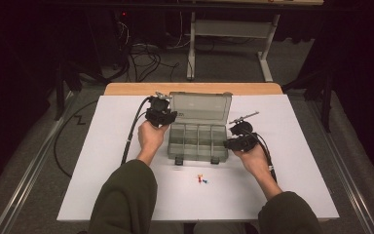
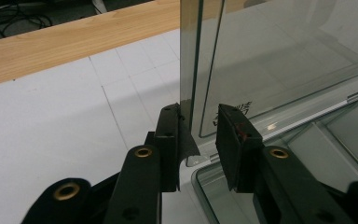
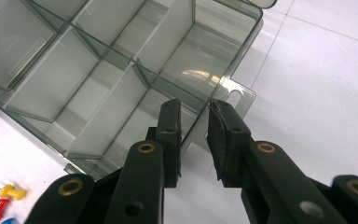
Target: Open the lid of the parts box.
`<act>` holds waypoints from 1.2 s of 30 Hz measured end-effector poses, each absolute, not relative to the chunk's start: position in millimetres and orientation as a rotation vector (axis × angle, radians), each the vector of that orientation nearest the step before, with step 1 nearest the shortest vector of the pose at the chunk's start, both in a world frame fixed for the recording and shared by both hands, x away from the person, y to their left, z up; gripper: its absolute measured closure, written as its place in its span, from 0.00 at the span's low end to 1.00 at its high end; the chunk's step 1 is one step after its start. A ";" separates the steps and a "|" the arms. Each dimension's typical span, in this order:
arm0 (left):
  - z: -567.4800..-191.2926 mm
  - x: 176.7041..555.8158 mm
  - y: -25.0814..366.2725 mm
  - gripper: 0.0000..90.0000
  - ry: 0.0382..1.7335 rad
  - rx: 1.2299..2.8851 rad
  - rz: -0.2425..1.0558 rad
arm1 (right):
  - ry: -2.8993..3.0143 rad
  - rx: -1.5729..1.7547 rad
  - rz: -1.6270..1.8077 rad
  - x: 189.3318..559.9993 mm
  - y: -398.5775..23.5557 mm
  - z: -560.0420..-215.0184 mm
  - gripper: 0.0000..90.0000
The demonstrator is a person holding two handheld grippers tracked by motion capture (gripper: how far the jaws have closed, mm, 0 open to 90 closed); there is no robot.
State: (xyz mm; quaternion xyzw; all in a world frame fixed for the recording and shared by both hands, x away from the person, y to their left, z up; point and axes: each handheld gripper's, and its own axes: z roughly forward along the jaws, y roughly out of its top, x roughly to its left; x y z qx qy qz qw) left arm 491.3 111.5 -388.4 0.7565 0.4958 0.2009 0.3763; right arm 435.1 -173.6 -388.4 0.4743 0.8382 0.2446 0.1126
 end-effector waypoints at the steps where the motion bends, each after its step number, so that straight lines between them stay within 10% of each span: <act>1: -389.1 491.7 111.1 0.78 1.272 1.929 0.514 | 2.461 1.389 0.719 435.2 -173.8 -388.5 0.85; 36: -410.5 504.7 112.8 0.80 1.336 1.998 0.419 | 2.457 1.392 0.717 435.0 -173.5 -388.6 0.85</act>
